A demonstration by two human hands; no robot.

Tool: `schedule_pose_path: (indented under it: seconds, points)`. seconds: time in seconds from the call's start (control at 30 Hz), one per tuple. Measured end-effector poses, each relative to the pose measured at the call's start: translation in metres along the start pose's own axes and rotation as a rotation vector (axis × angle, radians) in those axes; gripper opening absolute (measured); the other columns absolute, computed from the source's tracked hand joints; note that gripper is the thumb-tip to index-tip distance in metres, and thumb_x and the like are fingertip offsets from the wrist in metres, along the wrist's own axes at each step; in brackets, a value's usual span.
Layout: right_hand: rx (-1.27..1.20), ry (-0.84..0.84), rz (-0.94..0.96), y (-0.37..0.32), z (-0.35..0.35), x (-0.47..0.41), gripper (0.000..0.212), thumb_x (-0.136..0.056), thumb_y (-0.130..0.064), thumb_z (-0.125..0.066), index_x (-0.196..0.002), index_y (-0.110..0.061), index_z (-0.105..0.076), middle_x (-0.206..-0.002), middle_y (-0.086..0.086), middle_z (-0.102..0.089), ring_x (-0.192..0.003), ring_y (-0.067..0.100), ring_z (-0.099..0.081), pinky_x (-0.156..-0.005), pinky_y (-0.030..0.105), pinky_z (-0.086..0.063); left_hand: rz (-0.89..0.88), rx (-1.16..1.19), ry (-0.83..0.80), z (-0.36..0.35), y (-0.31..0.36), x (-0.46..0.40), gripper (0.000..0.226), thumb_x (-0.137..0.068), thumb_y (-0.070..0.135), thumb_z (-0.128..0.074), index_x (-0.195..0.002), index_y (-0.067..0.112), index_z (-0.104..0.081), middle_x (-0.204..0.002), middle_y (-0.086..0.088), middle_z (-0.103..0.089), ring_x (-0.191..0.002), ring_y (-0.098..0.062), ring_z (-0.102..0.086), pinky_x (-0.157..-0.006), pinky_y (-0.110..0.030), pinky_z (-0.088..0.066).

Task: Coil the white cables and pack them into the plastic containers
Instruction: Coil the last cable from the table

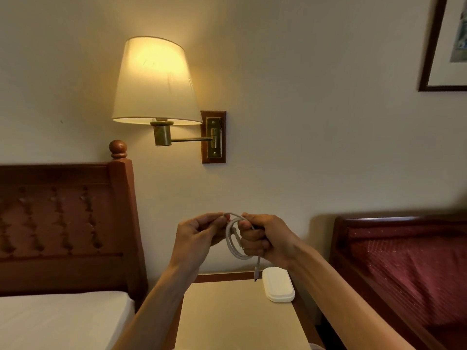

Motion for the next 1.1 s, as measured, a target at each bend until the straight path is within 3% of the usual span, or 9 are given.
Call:
schedule_pose_path:
  seconds: [0.13, 0.3, 0.43, 0.5, 0.6, 0.8, 0.93, 1.03, 1.1]
  points:
    - [-0.051, 0.023, -0.017, 0.001, 0.001, -0.001, 0.048, -0.105, -0.022, -0.025, -0.064, -0.015, -0.048, -0.049, -0.006, -0.029, -0.041, 0.007, -0.021, -0.043, 0.020, -0.021, 0.113, 0.093, -0.011, -0.002, -0.005, 0.000, 0.018, -0.089, 0.007, -0.061, -0.102, 0.003, -0.072, -0.093, -0.015, -0.075, -0.084, -0.023, -0.072, -0.075, -0.026, -0.059]
    - [0.059, 0.127, 0.005, 0.002, 0.001, 0.002, 0.048, -0.105, -0.021, -0.027, -0.062, -0.015, -0.046, -0.048, -0.006, -0.030, -0.041, 0.007, -0.022, -0.041, 0.019, -0.024, 0.441, 0.223, -0.277, -0.010, -0.018, 0.005, 0.021, -0.085, 0.016, -0.058, -0.092, 0.002, -0.072, -0.086, -0.013, -0.065, -0.082, -0.023, -0.061, -0.083, -0.041, -0.050]
    - [0.238, 0.219, 0.079, -0.003, 0.002, 0.001, 0.045, -0.105, -0.024, -0.029, -0.065, -0.014, -0.047, -0.050, -0.005, -0.032, -0.044, 0.009, -0.024, -0.045, 0.022, -0.025, 0.437, 0.271, -0.287, -0.017, -0.022, 0.011, 0.036, -0.091, 0.041, -0.055, -0.089, 0.009, -0.072, -0.086, -0.007, -0.061, -0.084, -0.021, -0.055, -0.082, -0.041, -0.046]
    - [0.327, 0.262, 0.103, -0.001, 0.003, -0.001, 0.045, -0.106, -0.025, -0.029, -0.067, -0.013, -0.049, -0.051, -0.004, -0.036, -0.046, 0.009, -0.028, -0.047, 0.022, -0.027, 0.309, 0.149, -0.245, -0.018, -0.020, 0.012, 0.041, -0.092, 0.046, -0.054, -0.098, 0.010, -0.074, -0.088, -0.005, -0.063, -0.088, -0.024, -0.056, -0.089, -0.045, -0.049]
    - [0.435, 0.339, 0.149, -0.001, 0.007, -0.004, 0.043, -0.106, -0.026, -0.030, -0.071, -0.012, -0.052, -0.053, -0.004, -0.039, -0.048, 0.009, -0.033, -0.048, 0.021, -0.032, 0.002, -0.188, -0.227, -0.021, -0.010, 0.012, 0.018, -0.097, 0.017, -0.056, -0.104, 0.020, -0.072, -0.099, -0.009, -0.070, -0.098, -0.030, -0.063, -0.094, -0.047, -0.052]
    - [0.520, 0.440, 0.177, 0.001, 0.017, -0.006, 0.042, -0.106, -0.027, -0.031, -0.072, -0.012, -0.052, -0.051, -0.006, -0.040, -0.046, 0.009, -0.033, -0.047, 0.022, -0.032, -0.319, -0.964, -0.059, -0.016, -0.017, 0.024, 0.022, -0.100, 0.018, -0.050, -0.118, 0.019, -0.062, -0.087, 0.006, -0.070, -0.072, -0.008, -0.067, -0.066, -0.024, -0.057]
    - [0.390, 0.457, 0.124, -0.001, 0.027, -0.012, 0.043, -0.105, -0.025, -0.031, -0.068, -0.012, -0.049, -0.050, -0.004, -0.032, -0.046, 0.011, -0.025, -0.047, 0.025, -0.024, -0.318, -1.136, -0.024, -0.024, -0.024, 0.046, 0.032, -0.101, 0.040, -0.031, -0.116, 0.026, -0.056, -0.079, 0.012, -0.066, -0.062, -0.004, -0.060, -0.060, -0.017, -0.050]
    - [0.329, 0.381, 0.100, 0.014, 0.025, -0.014, 0.044, -0.106, -0.026, -0.028, -0.068, -0.014, -0.047, -0.051, -0.004, -0.031, -0.047, 0.011, -0.024, -0.047, 0.024, -0.024, -0.110, -0.994, -0.051, -0.008, -0.041, 0.036, 0.028, -0.103, 0.038, -0.034, -0.097, 0.030, -0.061, -0.082, 0.013, -0.069, -0.076, -0.005, -0.064, -0.078, -0.034, -0.056]
    - [0.334, 0.311, 0.082, 0.024, 0.021, -0.015, 0.044, -0.106, -0.027, -0.027, -0.069, -0.015, -0.046, -0.054, -0.004, -0.032, -0.048, 0.011, -0.025, -0.048, 0.024, -0.025, 0.049, -0.827, -0.133, 0.000, -0.048, 0.026, 0.025, -0.105, 0.025, -0.037, -0.117, 0.031, -0.058, -0.104, 0.016, -0.065, -0.094, -0.003, -0.059, -0.089, -0.028, -0.050]
Point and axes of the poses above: each hand's wrist, its own x-axis away from the middle knuckle, its own z-axis out of the back of the hand, y = z × x, the point moved 5 cm from there along -x, towards the middle knuckle
